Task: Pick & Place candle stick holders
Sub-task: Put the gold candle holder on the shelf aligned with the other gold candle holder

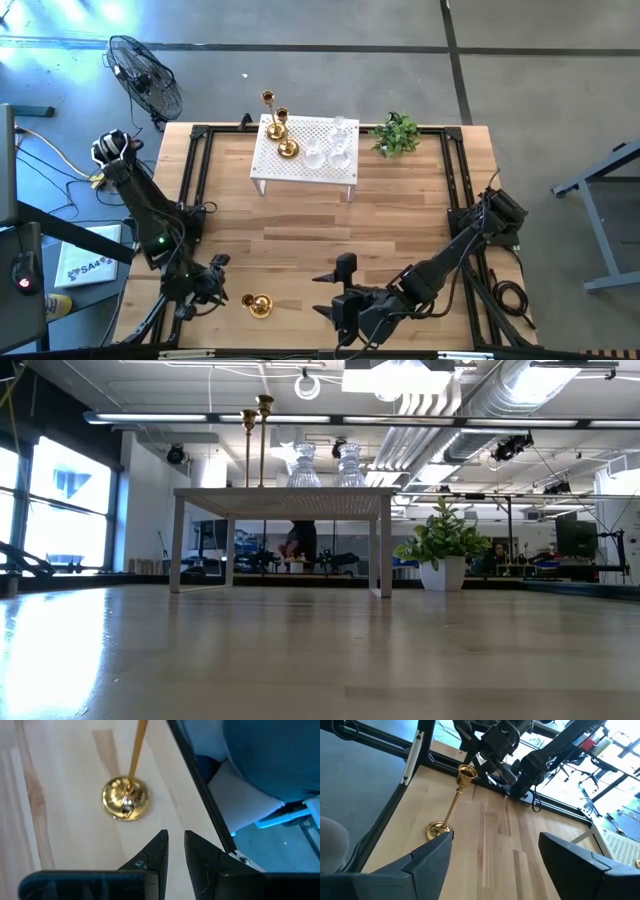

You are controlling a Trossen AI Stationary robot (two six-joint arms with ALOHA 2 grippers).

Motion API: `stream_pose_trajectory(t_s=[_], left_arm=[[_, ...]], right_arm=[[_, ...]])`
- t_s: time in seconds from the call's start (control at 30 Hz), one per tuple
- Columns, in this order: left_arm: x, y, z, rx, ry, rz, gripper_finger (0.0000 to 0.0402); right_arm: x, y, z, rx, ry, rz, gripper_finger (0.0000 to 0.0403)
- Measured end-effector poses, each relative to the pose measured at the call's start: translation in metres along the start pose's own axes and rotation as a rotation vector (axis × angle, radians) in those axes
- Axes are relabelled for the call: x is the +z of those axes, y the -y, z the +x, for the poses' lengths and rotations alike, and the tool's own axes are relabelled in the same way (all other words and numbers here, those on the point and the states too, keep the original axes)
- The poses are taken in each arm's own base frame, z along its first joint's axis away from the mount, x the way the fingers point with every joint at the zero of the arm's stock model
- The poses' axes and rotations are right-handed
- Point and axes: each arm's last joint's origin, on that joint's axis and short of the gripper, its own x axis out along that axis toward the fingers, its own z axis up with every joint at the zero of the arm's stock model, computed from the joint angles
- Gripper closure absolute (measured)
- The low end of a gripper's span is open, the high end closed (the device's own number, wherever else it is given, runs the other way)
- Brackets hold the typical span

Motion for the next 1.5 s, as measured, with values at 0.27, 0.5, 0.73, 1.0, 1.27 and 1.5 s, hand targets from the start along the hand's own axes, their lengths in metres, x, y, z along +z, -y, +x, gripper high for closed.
stream_pose_trajectory(t_s=[0.27,0.5,0.73,1.0,1.27,1.5], left_arm=[[-0.006,-0.001,0.016,0.071,-0.043,-0.026,0.0341],[-0.008,-0.001,0.021,0.065,-0.075,-0.020,0.0341],[-0.002,0.000,0.021,0.131,0.047,0.002,0.0341],[-0.003,-0.003,0.028,0.226,0.094,-0.066,0.0341],[-0.011,0.003,0.050,0.201,0.045,-0.059,0.0341],[-0.015,0.008,0.054,0.225,0.072,-0.034,0.0341]], right_arm=[[0.000,0.000,0.000,0.000,0.000,0.001,0.0112],[0.000,0.001,0.001,-0.002,-0.001,0.003,0.0112],[0.000,0.004,0.004,-0.002,-0.005,0.010,0.0111],[0.000,0.005,0.004,0.004,-0.005,0.011,0.0112],[0.000,0.003,0.004,0.041,-0.005,0.013,0.0111],[0.000,0.003,0.004,0.044,-0.006,0.029,0.0112]])
